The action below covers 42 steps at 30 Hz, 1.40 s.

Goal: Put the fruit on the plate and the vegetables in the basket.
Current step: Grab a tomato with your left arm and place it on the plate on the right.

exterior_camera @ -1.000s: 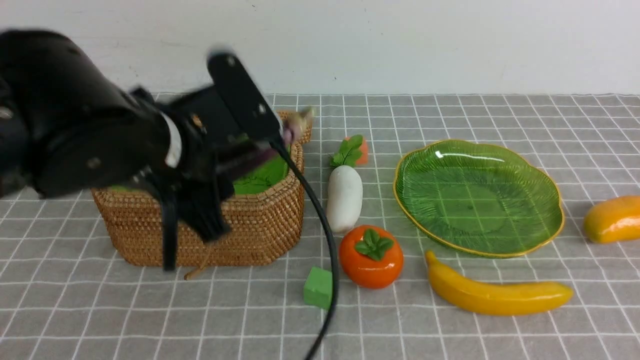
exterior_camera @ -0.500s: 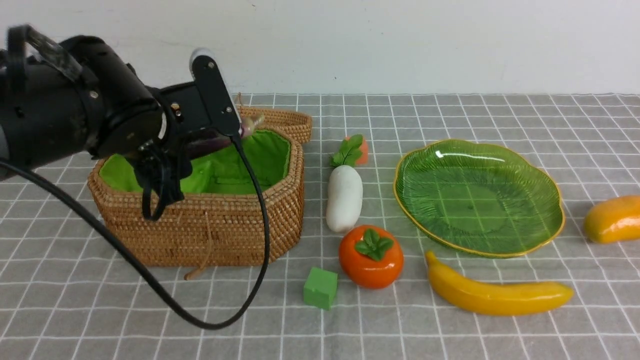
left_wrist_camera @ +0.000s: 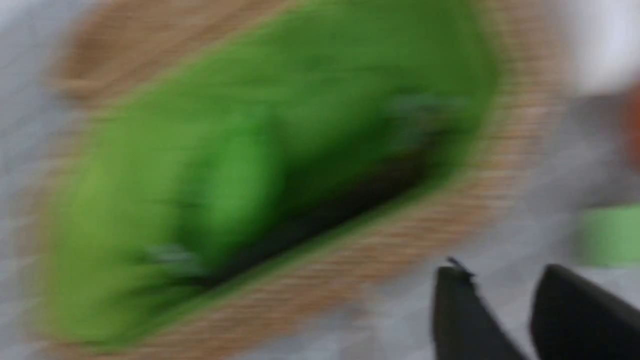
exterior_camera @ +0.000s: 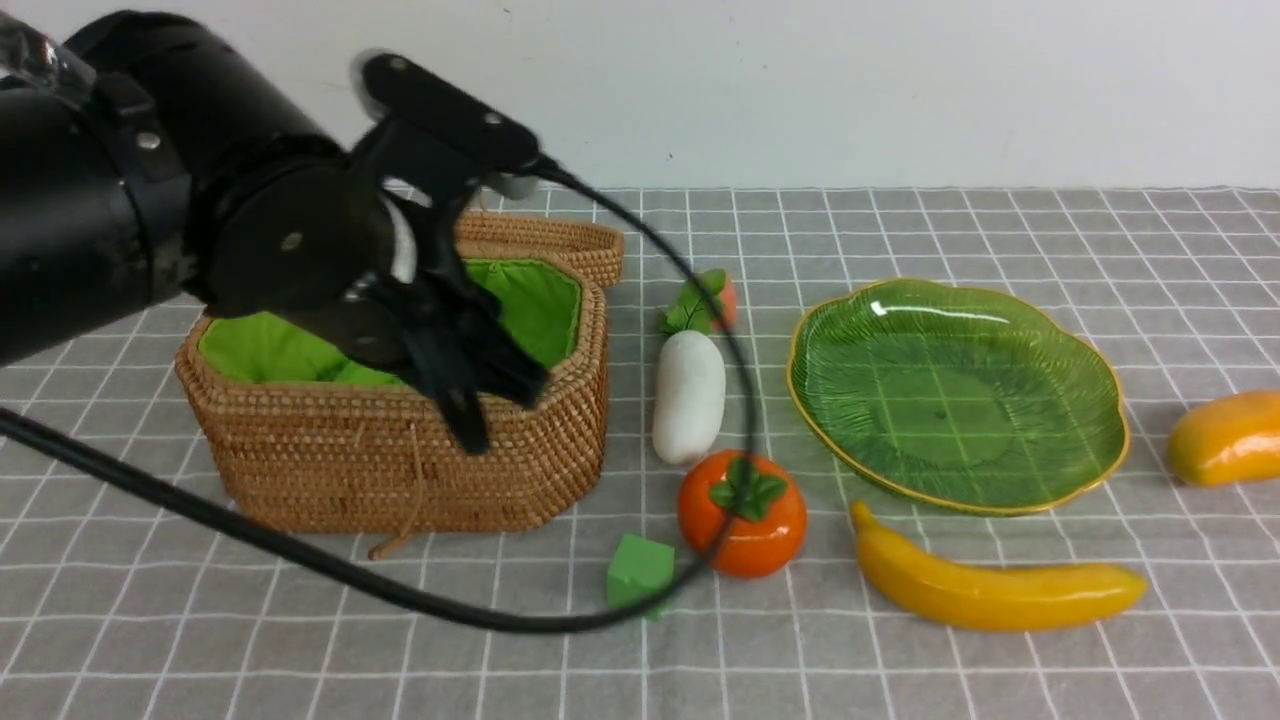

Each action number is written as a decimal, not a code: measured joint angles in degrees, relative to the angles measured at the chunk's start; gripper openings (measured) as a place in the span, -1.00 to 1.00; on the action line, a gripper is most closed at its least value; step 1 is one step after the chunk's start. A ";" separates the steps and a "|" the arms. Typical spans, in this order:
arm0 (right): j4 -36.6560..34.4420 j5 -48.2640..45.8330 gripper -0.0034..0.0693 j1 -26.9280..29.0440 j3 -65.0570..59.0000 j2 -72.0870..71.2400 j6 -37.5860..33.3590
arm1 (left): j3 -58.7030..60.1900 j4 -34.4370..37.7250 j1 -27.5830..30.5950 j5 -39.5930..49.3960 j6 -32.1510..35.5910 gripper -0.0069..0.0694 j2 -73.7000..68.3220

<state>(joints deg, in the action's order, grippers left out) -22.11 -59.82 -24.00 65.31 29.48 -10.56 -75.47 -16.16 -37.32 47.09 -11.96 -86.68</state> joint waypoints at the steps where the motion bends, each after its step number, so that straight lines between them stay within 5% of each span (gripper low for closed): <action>1: 0.15 -1.33 -0.67 0.00 0.08 -0.23 0.14 | -1.88 3.63 -1.44 1.38 0.36 -0.59 -0.84; 4: 0.59 -3.93 -0.67 0.00 0.13 -1.02 0.27 | -6.67 8.98 -4.98 4.35 3.54 -0.73 -5.76; 8: 1.16 -6.15 -0.67 0.00 0.19 -2.35 0.34 | -9.97 8.95 -8.98 3.45 10.16 -0.54 -12.40; 14: 2.09 -8.78 -0.67 0.00 0.42 -4.45 0.41 | -10.61 -2.54 -16.72 -4.30 14.34 0.40 -22.65; 19: 2.26 -10.79 -0.67 0.00 0.57 -4.98 0.41 | -10.68 -15.13 -17.20 -7.75 7.49 0.78 -27.96; 24: 2.26 -12.78 -0.67 0.00 0.57 -5.00 0.88 | -10.68 -30.89 -17.20 -9.26 -5.73 0.83 -32.15; 27: 2.26 -12.78 -0.67 0.00 0.57 -5.00 1.09 | -10.68 -33.96 -17.20 -9.79 -10.43 0.82 -33.74; 37: 2.26 -12.78 -0.66 0.00 0.57 -5.07 1.31 | -11.10 -37.15 -17.20 -8.24 -13.13 0.69 -36.32; 40: 2.28 -12.78 -0.65 0.00 0.57 -5.07 1.48 | -11.42 -37.26 -17.28 -6.75 -14.85 0.43 -36.32; 42: 2.33 -12.78 -0.65 0.00 0.57 -5.07 1.48 | -11.73 -37.20 -17.30 -6.22 -15.26 0.43 -36.32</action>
<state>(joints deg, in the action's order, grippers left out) -19.78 -72.60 -24.00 65.88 24.41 -9.08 -87.20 -53.36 -54.62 40.87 -27.22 -123.00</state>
